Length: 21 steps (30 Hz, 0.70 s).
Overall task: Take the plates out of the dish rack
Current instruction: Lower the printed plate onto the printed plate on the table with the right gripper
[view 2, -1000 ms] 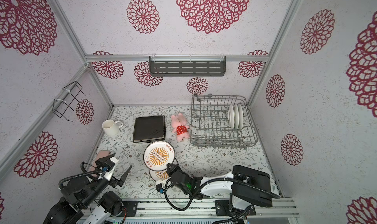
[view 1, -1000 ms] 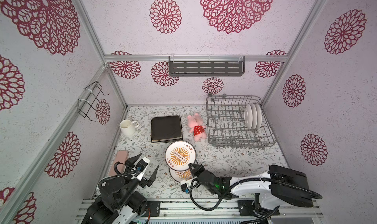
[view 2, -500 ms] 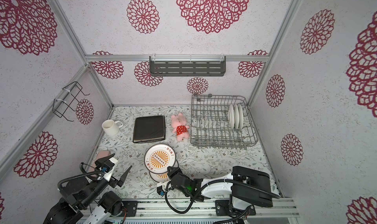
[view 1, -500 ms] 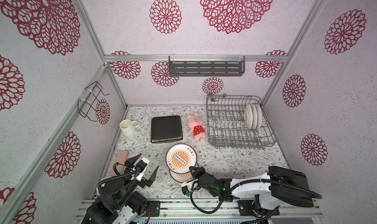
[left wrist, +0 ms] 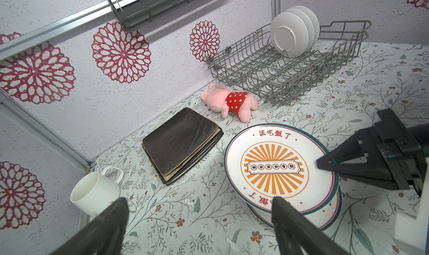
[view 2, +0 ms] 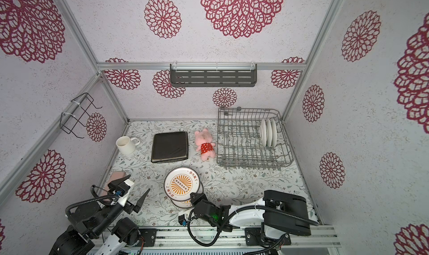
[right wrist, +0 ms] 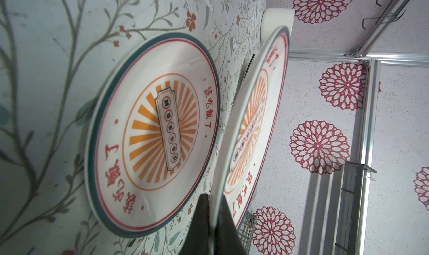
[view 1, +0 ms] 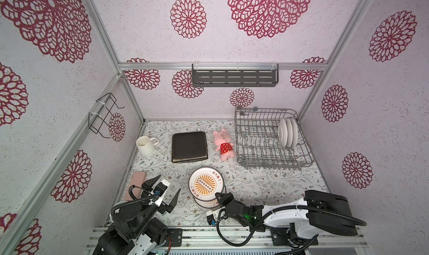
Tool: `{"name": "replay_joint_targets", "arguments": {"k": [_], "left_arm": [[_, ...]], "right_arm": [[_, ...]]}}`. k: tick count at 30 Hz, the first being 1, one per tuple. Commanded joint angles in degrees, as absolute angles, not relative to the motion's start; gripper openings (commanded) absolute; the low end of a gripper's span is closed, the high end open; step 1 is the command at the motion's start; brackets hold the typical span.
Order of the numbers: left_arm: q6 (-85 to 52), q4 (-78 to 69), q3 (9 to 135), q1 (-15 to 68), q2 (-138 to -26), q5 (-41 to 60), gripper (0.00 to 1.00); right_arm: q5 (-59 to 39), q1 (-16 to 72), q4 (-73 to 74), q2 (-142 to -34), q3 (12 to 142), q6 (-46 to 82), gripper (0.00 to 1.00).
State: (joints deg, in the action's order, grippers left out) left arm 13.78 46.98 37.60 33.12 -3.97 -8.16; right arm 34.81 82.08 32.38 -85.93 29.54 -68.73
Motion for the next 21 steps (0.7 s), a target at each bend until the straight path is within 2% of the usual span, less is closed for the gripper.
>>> {"name": "replay_joint_targets", "arguments": {"k": [1, 21], "left_arm": [[14.9, 45.5, 37.2, 34.1, -3.3, -7.7, 0.97], [14.9, 45.5, 37.1, 34.1, -3.3, -7.9, 0.97]], "right_arm": [[37.1, 82.5, 35.0, -86.2, 30.2, -66.5, 0.00], [35.9, 82.5, 33.9, -87.8, 30.4, -65.6, 0.04]]}}
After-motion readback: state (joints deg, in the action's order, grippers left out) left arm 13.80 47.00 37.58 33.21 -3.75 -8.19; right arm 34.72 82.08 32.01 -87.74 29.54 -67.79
